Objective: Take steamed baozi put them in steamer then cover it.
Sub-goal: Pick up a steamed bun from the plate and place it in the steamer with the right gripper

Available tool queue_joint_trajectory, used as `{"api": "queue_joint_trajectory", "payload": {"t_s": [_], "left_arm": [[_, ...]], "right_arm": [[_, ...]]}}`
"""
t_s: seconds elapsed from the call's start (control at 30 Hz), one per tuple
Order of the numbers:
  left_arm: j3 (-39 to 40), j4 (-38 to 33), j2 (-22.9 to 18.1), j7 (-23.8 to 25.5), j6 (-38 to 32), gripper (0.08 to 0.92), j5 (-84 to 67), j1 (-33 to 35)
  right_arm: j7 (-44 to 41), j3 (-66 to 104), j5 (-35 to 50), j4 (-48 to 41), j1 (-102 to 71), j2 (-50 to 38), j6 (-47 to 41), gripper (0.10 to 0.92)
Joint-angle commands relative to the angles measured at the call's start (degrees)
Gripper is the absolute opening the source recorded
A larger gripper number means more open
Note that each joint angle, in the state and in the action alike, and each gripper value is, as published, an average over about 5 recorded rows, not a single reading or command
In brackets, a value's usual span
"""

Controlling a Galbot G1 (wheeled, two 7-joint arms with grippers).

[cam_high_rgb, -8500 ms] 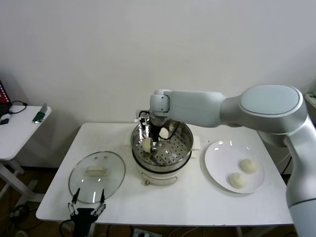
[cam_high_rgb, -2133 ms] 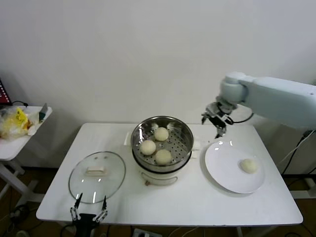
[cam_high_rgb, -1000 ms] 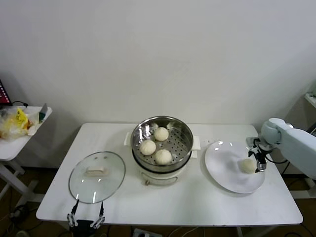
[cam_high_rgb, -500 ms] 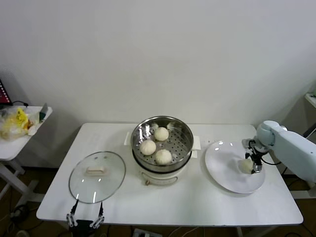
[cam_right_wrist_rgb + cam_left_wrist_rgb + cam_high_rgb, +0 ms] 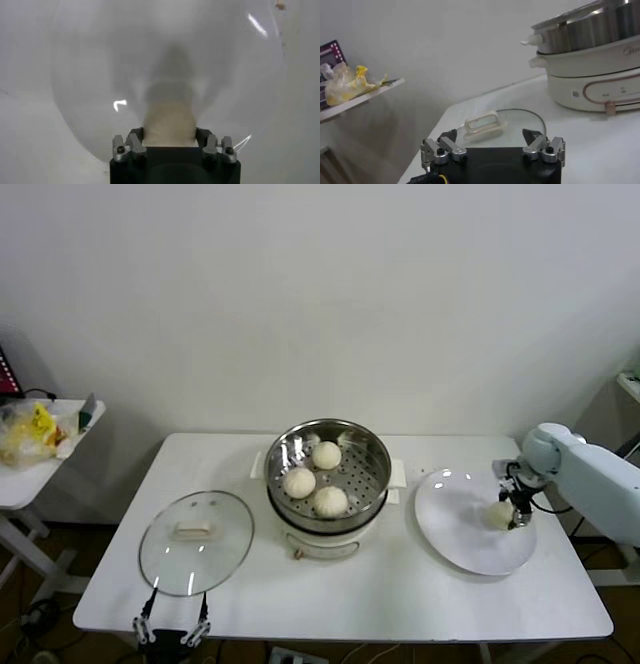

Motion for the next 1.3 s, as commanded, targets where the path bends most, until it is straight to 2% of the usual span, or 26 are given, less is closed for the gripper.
{"api": "queue_joint_trajectory", "payload": {"t_s": [0.03,0.27,0.47,0.57,0.83,1.3], "left_arm": [[0.2,-1.7,0.3,0.2,-0.2,0.823,-1.0,0.9],[1.2,-2.8,0.4,0.4,-0.6,0.823,-1.7,1.6],[1.9,-4.1,0.5,1.2,-0.8,0.823,-2.4,1.7],[2.0,-4.6,0.7,1.5,-1.1,0.823,-2.9,1.9],[1.8,-5.8,1.4,1.8,-1.3,0.823,-3.5,3.1],[1.7,-6.4,1.5,1.9,-0.5,0.823,-4.8,2.9]], "right_arm": [[0.8,-18.8,21.1,2.1,22.6,3.5,-4.8,0.679],[2.7,-35.7,42.1,7.8,40.8,10.2,-9.1,0.682],[4.5,-44.7,56.6,11.7,47.5,17.9,-11.7,0.684],[5.6,-46.3,61.0,12.8,48.3,22.0,-12.9,0.681],[8.8,-46.6,64.0,13.8,44.5,30.2,-15.7,0.686],[11.1,-48.0,57.7,9.6,33.3,34.2,-16.9,0.685]]}}
